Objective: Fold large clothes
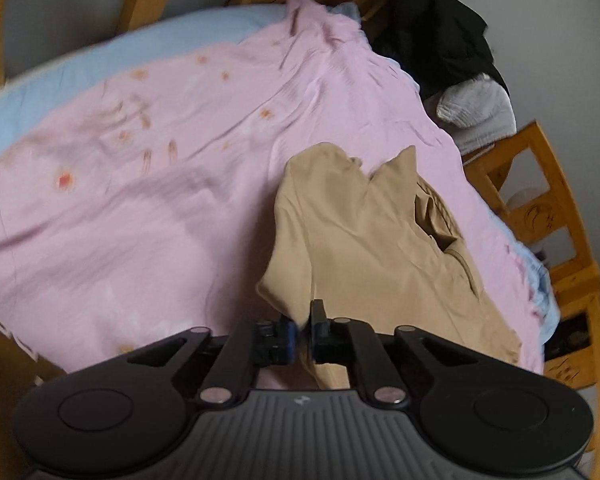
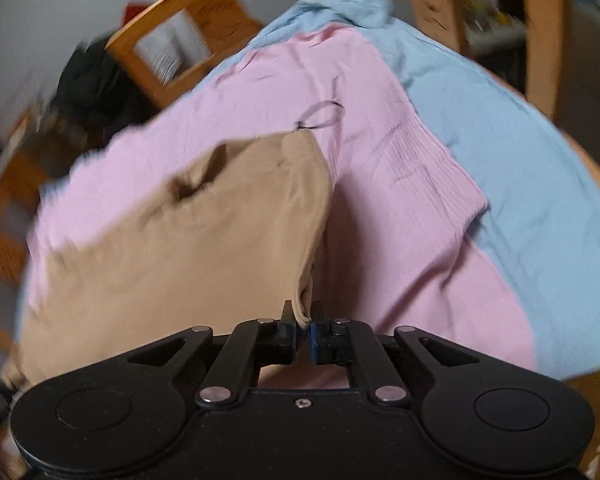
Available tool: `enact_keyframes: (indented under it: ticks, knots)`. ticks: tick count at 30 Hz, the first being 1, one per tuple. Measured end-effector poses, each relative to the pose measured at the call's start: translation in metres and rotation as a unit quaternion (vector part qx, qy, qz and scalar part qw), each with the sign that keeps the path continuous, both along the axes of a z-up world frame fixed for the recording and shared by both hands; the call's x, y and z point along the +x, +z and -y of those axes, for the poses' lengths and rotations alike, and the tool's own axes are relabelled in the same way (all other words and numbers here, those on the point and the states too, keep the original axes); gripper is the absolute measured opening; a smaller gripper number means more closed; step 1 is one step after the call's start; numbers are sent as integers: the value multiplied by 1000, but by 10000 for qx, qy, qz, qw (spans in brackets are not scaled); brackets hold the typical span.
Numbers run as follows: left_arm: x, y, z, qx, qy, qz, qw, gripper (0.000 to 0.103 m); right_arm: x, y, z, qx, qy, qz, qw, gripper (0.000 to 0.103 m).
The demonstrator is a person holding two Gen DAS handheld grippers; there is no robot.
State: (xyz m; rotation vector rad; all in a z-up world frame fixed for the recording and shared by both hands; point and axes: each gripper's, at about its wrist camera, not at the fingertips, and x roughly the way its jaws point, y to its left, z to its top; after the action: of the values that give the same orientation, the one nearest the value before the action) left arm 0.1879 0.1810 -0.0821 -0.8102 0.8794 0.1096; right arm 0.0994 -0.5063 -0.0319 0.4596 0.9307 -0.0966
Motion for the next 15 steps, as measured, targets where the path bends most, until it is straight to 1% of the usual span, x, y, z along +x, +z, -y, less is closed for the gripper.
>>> enact_keyframes:
  ticks: [2, 3, 4, 5, 6, 7, 8, 9, 10, 12, 13, 15]
  knots:
    - [-2, -1, -1, -26, 26, 71, 10000, 17, 0, 2, -9, -628, 129, 125, 9979, 16]
    - [-3, 0, 2, 32, -24, 117, 9999, 30, 0, 6, -14, -974, 166, 286, 9947, 19]
    - [-4, 1, 4, 104, -76, 182, 9998, 45, -1, 13, -21, -1432, 215, 557, 9879, 21]
    - [-7, 1, 7, 162, -119, 263, 9995, 51, -1, 18, -29, -1816, 273, 757, 9801, 25]
    - [-9, 0, 10, 182, -180, 323, 9992, 56, 0, 22, -40, -2231, 399, 996, 9689, 33]
    - [-9, -2, 14, 165, -245, 326, 9990, 56, 3, 25, -53, -2588, 591, 1264, 9558, 36]
    - [-9, -5, 17, 119, -291, 307, 9990, 56, 7, 27, -66, -2821, 835, 1472, 9444, 35]
    - [-7, -9, 20, 60, -300, 280, 9991, 56, 14, 25, -83, -3024, 1211, 1681, 9304, 39]
    - [-6, -12, 22, 30, -263, 254, 9993, 59, 22, 23, -98, -3138, 1506, 1831, 9194, 42]
    - [-6, -16, 23, -31, -172, 264, 9995, 63, 38, 14, -130, -3225, 2037, 2184, 8982, 45]
    - [-5, -17, 24, -44, -163, 278, 9995, 65, 48, 8, -146, -3216, 2269, 2289, 8903, 47]
    - [-4, -17, 23, 1, -184, 303, 9994, 66, 65, -5, -176, -3165, 2624, 2396, 8795, 48]
